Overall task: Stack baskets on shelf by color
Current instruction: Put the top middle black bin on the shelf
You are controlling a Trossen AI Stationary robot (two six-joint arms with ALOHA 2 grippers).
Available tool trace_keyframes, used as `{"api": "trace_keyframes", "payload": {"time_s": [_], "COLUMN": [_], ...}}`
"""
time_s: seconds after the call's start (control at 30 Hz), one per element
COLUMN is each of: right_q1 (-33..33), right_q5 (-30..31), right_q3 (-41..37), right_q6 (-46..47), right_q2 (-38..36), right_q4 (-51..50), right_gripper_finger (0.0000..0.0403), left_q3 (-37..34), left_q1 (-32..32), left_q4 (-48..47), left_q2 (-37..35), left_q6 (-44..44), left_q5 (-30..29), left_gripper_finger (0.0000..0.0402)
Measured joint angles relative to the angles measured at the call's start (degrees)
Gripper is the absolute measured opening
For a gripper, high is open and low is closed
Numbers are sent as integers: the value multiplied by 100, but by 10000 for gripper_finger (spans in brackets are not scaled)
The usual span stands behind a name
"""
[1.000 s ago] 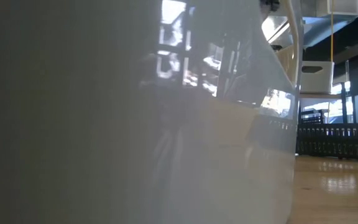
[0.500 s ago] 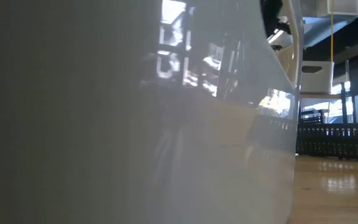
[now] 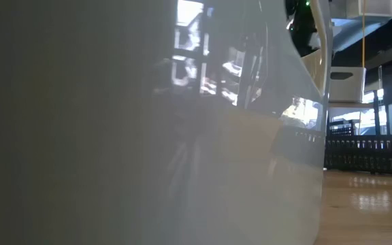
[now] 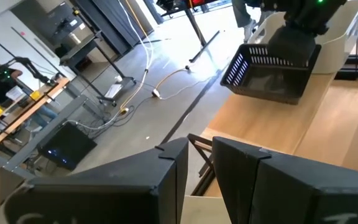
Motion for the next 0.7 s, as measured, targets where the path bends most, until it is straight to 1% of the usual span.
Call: {"api": "trace_keyframes", "payload": {"time_s": [0.3, 0.57, 0.7], "right_q1": [-242, -257, -254], "right_q5": [-139, -148, -155], "right_q3": [-485, -505, -505], "right_q6": [-41, -171, -167], "right_q2": [6, 3, 3], "right_q4": [235, 394, 365], "right_gripper_finger": [0, 0, 11], "left_q3": [0, 0, 1], "left_q1": [0, 0, 0], "left_q4": [-14, -14, -14], "left_q2": [2, 2, 2], "left_q6": [1, 1, 3], "left_q5": [0, -1, -1], "left_gripper_finger": [67, 67, 67]}}
